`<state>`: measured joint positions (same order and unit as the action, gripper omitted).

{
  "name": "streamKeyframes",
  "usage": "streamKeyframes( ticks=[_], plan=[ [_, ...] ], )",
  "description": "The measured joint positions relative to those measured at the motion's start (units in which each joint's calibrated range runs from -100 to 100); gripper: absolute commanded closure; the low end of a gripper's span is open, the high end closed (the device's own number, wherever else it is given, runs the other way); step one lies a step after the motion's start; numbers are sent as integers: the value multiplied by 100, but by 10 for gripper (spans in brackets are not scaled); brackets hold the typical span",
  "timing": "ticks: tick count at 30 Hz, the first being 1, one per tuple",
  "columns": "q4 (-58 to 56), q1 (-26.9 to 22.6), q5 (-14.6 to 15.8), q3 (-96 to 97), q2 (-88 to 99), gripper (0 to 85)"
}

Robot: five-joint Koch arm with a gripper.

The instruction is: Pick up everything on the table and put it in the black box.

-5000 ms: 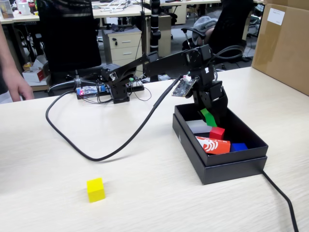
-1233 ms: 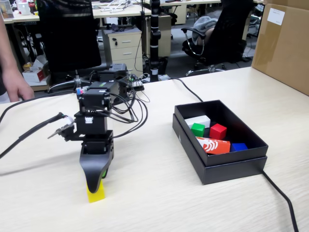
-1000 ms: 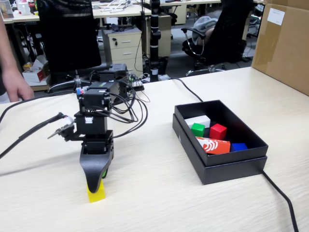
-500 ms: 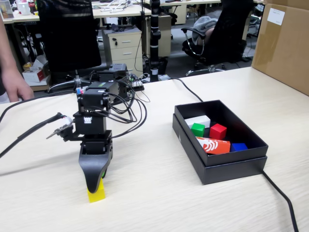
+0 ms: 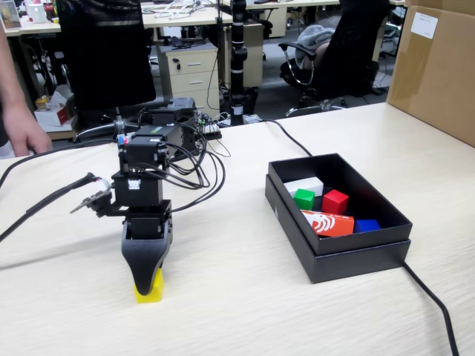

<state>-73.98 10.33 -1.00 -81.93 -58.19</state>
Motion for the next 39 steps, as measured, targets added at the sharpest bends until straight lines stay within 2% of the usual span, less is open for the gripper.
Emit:
streamKeyframes(
  ticks=[2,5,12,16,19,33,39],
  plan=[
    [0,0,0,0,0,504],
    [0,0,0,0,0,568],
    [0,-15,0,0,0,575],
    [0,-24,0,0,0,613],
    [0,-24,0,-9,0,717],
    [0,-63,10,-256,-65,717],
    [-286,-376,147,-256,621,717]
  ],
)
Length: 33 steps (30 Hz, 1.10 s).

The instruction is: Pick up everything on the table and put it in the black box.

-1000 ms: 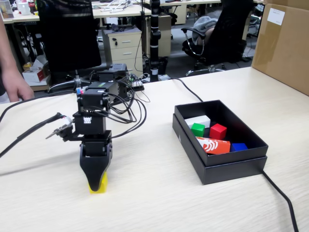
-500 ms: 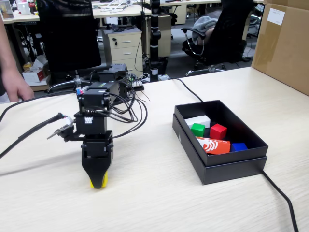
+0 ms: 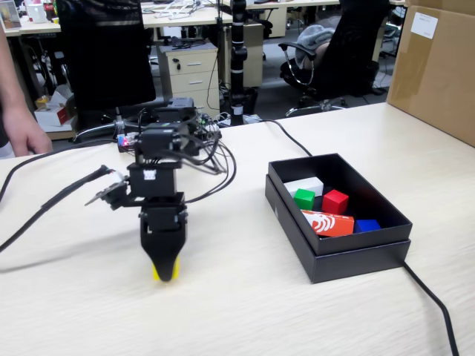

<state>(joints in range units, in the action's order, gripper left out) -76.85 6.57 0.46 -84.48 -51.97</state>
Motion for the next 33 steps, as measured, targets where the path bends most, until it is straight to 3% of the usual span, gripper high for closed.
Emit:
streamKeyframes(
  ticks=[6,23,33],
  plan=[
    [-472,-581,274,-9,906,717],
    [-674,-1973,664,-9,2136,716],
    [-674,-2422,801,-9,1799,714]
  ],
)
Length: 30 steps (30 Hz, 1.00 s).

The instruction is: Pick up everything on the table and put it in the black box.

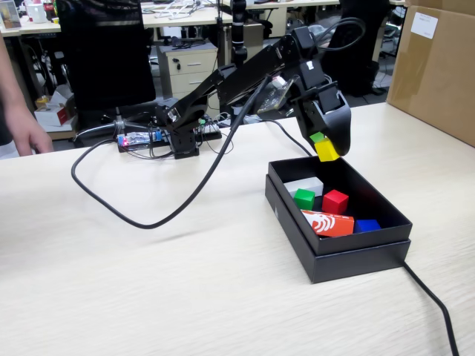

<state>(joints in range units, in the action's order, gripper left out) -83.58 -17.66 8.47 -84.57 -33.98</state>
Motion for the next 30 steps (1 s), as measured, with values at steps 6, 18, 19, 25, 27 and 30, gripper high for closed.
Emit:
streamKeyframes(
  ticks=[6,18,19,25,27,30],
  plan=[
    [0,-20,5,9,-699,714],
    [0,5,5,-9,-1320,577],
    [0,10,0,-9,-1333,577],
    [0,10,-24,-9,-1320,557],
    [0,10,-24,-9,-1243,472],
    [0,10,-29,-9,-932,472]
  ],
)
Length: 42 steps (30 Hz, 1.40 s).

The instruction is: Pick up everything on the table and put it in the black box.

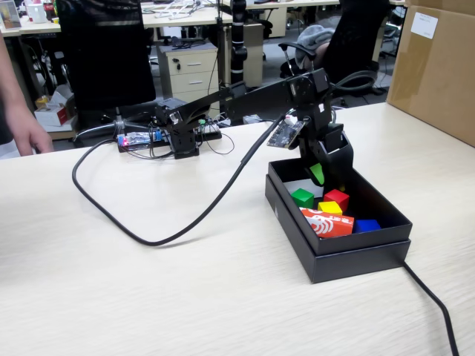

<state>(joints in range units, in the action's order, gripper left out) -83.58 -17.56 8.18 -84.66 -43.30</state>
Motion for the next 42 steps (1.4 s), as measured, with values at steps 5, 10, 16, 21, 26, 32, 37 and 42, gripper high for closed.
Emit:
streamKeyframes(
  ticks=[5,10,16,21,26,32,37,42],
  plan=[
    [0,15,-20,0,828,472],
    [-15,298,-68,-9,1398,472],
    [-15,1026,-274,0,1411,472],
    [-15,1514,-440,0,1411,471],
    [-15,1827,-547,-9,1346,459],
    [-15,1919,-615,0,1256,459],
    [-15,1890,-635,0,1256,451],
    [-15,1861,-635,0,1230,451]
  ],
)
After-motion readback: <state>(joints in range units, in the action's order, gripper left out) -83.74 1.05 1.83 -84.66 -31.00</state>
